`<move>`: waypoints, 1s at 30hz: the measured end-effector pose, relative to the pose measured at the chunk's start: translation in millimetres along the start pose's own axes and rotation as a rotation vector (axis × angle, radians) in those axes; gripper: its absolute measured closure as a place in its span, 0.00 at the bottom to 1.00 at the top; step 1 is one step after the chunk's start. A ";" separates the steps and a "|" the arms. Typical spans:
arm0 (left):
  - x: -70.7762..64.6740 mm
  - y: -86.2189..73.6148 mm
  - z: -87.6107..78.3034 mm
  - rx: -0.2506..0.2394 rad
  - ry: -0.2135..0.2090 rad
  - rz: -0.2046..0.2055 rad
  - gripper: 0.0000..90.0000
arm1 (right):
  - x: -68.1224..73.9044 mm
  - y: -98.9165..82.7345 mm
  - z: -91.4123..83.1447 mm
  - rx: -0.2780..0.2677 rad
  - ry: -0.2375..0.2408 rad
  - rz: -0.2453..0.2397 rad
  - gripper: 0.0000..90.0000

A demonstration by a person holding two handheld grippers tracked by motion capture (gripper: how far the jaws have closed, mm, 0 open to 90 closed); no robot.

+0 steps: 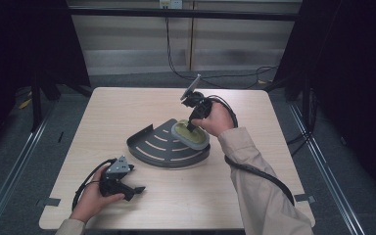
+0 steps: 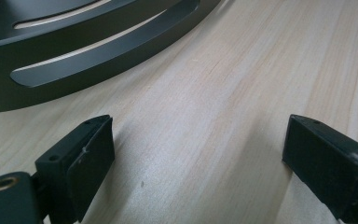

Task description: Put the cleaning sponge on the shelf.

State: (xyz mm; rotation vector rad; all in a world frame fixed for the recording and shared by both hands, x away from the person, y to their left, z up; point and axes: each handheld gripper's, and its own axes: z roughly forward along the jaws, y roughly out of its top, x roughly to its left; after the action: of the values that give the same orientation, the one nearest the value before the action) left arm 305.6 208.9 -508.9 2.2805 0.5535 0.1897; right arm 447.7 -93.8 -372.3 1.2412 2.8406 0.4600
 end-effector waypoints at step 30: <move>0.0 0.2 -0.1 0.004 0.003 0.002 0.09 | -0.9 2.8 21.6 0.017 0.000 -0.005 0.79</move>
State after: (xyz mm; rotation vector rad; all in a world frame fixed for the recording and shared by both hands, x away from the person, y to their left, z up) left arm 305.6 208.9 -508.7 2.2849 0.5533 0.1928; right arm 452.9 -86.9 -392.3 1.2359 2.8527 0.4368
